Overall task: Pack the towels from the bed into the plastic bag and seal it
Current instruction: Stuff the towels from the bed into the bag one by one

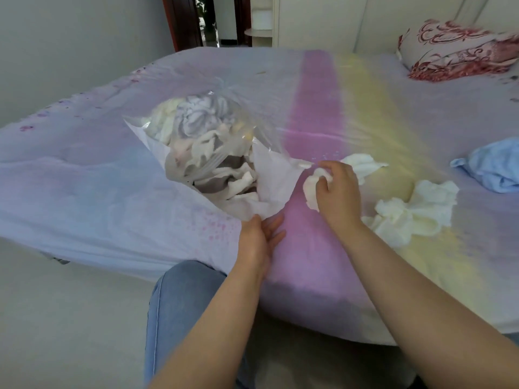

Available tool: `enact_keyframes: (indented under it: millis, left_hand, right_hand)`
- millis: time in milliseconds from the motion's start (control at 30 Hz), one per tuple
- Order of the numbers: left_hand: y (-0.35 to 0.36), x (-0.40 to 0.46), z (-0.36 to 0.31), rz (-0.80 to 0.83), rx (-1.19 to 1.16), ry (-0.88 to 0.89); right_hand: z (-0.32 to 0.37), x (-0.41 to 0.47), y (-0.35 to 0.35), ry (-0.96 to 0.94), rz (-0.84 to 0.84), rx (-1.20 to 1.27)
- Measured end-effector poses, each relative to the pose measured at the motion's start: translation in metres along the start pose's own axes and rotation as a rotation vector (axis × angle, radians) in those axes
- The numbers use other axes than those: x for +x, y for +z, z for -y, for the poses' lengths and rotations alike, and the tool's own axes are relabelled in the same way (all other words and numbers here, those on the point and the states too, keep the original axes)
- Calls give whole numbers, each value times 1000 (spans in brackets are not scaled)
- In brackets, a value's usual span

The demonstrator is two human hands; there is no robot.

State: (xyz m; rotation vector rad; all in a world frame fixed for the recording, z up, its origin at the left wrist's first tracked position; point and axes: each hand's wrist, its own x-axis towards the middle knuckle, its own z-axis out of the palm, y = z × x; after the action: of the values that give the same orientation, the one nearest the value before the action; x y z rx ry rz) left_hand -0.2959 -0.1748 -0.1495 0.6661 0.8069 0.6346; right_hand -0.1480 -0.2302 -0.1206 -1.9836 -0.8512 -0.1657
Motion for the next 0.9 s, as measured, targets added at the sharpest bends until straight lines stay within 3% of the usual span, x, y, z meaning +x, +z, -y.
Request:
enact_keyframes:
  millis: [100, 167, 300, 367, 433, 500, 567, 600, 667, 733, 800, 900]
  left_hand:
    - [8, -9, 6, 52, 176, -14]
    - [7, -13, 8, 90, 327, -36]
    - [-1, -23, 2, 140, 651, 82]
    - [-5, -33, -1, 129, 828, 312]
    - [-7, -45, -6, 45, 983, 678]
    - [-5, -53, -20, -133, 1121, 1141]
    - [-1, -54, -37, -334, 1189, 1580]
    - [1, -53, -47, -427, 1222, 1704]
    - [1, -47, -63, -562, 1382, 1700]
    - [-2, -40, -74, -559, 1596, 1516]
    - [-6, -33, -85, -501, 1732, 1372]
    - [-7, -26, -97, -423, 1798, 1344]
  right_hand:
    - [-47, 31, 0, 285, 382, -324]
    - [-66, 36, 2, 327, 562, -372]
    - [-66, 37, 6, 198, 523, -305]
    - [-47, 35, -3, 186, 564, -242]
    - [-21, 30, -26, 189, 676, -8]
    - [11, 23, -60, 137, 766, 356]
    - [31, 24, -84, 165, 656, 821]
    - [37, 27, -92, 207, 577, 1051]
    - [41, 33, -91, 238, 486, 1363]
    - [47, 29, -72, 253, 404, 1409]
    - [54, 14, -41, 174, 266, 1161]
    - [52, -20, 17, -187, 60, 435]
